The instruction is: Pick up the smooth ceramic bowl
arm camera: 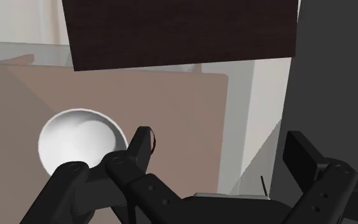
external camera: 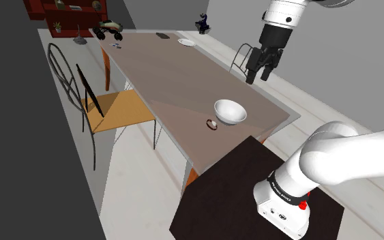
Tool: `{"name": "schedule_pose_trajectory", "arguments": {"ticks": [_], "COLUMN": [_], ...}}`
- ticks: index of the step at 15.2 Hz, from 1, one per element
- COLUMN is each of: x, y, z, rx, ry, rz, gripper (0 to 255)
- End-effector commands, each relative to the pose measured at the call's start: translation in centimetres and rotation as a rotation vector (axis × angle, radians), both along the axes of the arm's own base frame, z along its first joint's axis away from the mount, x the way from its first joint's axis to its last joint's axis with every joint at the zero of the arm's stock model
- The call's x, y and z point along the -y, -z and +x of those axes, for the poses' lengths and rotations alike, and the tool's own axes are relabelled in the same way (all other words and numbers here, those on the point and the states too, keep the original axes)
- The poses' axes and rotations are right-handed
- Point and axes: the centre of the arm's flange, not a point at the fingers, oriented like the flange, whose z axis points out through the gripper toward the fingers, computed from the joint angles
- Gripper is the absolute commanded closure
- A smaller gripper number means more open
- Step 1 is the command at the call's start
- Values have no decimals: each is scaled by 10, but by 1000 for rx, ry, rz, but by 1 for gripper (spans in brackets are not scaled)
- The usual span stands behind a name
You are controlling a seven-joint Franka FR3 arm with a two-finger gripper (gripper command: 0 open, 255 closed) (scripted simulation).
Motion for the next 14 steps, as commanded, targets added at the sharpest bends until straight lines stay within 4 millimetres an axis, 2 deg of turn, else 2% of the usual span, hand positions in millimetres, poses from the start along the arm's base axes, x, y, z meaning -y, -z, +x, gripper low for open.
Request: {"name": "schedule_pose_trajectory", "arguments": {"ticks": [1, 14], "x": [0, 132], "y": [0, 104], "z": [0, 50], "rx": [0, -1], "ry": [0, 83], "rz": [0, 23], "gripper": [0, 0]}}
